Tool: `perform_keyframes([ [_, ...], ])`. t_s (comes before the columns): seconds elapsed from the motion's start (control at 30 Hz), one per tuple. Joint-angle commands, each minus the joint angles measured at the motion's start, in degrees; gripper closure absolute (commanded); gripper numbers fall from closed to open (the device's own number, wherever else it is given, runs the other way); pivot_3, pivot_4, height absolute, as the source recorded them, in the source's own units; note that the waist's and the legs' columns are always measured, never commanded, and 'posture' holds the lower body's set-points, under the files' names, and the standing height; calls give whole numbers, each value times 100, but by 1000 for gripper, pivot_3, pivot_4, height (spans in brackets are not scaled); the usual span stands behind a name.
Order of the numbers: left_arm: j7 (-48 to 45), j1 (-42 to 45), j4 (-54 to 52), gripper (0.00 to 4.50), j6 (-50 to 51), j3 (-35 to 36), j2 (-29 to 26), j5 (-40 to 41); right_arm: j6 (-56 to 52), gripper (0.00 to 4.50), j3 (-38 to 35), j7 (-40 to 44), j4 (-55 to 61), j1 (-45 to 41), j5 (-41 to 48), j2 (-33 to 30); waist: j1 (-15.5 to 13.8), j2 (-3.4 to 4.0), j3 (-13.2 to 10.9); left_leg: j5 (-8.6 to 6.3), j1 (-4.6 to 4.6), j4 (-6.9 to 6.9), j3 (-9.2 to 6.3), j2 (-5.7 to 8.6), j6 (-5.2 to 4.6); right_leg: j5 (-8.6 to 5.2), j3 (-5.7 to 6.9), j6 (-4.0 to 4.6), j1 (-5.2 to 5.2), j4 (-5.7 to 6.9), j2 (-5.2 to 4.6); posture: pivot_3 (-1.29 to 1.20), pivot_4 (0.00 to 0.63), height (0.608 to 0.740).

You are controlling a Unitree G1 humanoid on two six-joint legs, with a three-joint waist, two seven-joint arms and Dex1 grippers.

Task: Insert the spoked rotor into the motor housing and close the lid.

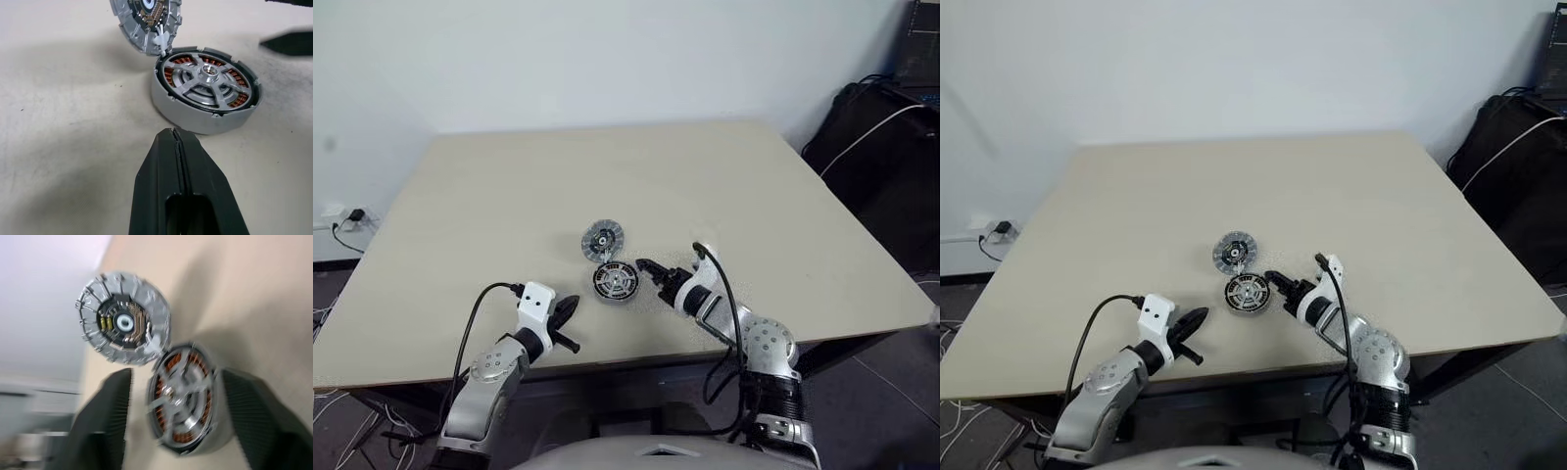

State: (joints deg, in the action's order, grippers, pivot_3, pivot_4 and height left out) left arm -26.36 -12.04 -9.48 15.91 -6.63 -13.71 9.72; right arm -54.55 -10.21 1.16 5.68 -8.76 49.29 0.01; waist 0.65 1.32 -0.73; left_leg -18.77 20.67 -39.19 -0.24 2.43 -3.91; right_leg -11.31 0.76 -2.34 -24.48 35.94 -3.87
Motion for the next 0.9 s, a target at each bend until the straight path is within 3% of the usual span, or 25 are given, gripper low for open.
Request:
perform_keyframes([
  [0.03,-45,120,-121,4500,-76,-51,18,37,632,2711,1027,388,562,-121,-965,-300,6,-3,2,1,-2,-1,0,-1,0,1,0,-1,2,0,3,0,0,740],
  [0.2,-45,166,-138,4500,-43,-74,5,52,1579,4354,2856,959,325,-558,-2703,-874,17,-8,4,10,-6,-2,2,-4,11,2,-6,1,4,4,31,0,0,740],
  [0.23,-42,168,-144,4500,-39,-76,3,51,1697,4473,3026,1040,201,-625,-2887,-889,13,-12,6,12,-8,-3,2,-5,13,2,-6,3,6,5,35,0,0,740],
  [0.53,36,65,-277,4500,-8,-41,12,65,2042,4473,2966,1473,-1034,-1021,-3299,-428,-1,-35,16,27,-10,-14,-4,9,16,6,-9,6,15,1,36,0,0,740],
  [0.9,121,-21,-325,4500,-28,-29,32,83,1886,4473,2832,1660,-1706,-1072,-3758,-452,0,-31,19,31,-9,-6,-11,-1,24,25,-9,6,7,3,26,0,0,740],
])
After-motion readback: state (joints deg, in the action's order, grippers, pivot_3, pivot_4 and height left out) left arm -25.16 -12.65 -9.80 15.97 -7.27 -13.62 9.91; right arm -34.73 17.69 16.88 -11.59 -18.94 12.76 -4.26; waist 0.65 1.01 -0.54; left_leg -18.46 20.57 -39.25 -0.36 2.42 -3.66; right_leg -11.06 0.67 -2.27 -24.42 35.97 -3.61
